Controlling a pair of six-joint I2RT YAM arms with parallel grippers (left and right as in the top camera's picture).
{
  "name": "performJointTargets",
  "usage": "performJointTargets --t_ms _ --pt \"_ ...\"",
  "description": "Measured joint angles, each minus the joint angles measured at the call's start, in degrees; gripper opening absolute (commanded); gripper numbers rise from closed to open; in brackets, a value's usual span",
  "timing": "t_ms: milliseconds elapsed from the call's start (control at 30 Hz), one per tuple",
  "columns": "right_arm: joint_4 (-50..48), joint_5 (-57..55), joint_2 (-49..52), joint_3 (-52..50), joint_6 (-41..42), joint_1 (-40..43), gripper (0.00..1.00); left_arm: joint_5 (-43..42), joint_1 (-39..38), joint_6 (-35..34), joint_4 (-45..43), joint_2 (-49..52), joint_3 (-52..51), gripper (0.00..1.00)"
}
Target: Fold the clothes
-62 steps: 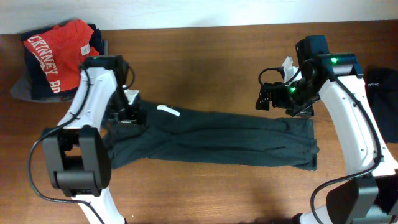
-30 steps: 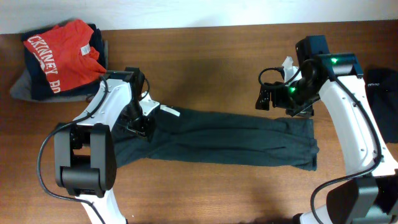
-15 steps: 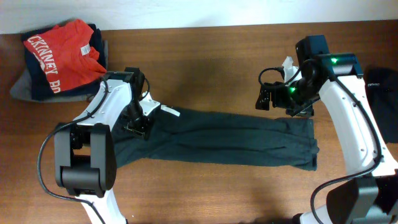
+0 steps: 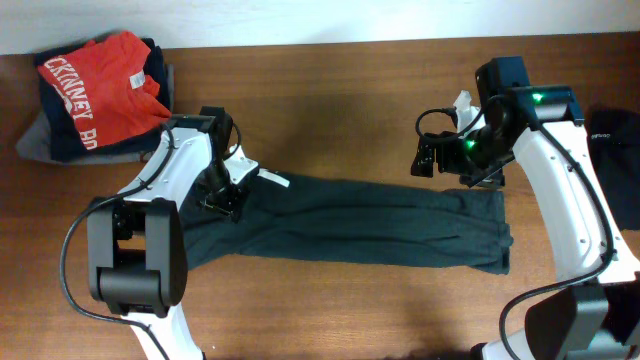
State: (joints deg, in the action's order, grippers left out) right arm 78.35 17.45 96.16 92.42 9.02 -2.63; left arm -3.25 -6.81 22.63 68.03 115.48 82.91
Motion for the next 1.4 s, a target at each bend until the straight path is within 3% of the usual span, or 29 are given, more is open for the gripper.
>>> performJointTargets --t_ms 67,200,267,1033,1400 --pt "0.0 0.0 0.0 0.02 -0.07 0.0 0.99 0.0 0.0 0.42 0.0 0.0 0.0 0.31" --pt "0.0 0.0 0.0 0.0 -0.22 0.0 0.99 -0.04 0.0 0.9 -0.17 0.0 0.0 0.08" --pt "0.0 0.0 0.0 0.0 -0.22 0.0 0.99 -0.07 0.0 1.38 -0.17 0.0 0.0 0.04" --pt "0.0 0.0 0.0 0.02 -0.22 0.0 0.99 -0.5 0.0 1.79 1.77 0.0 0.59 0.0" --pt "0.0 0.0 0.0 0.0 -0.22 0.0 0.99 -0.94 0.0 1.81 8.24 -0.04 10.86 0.0"
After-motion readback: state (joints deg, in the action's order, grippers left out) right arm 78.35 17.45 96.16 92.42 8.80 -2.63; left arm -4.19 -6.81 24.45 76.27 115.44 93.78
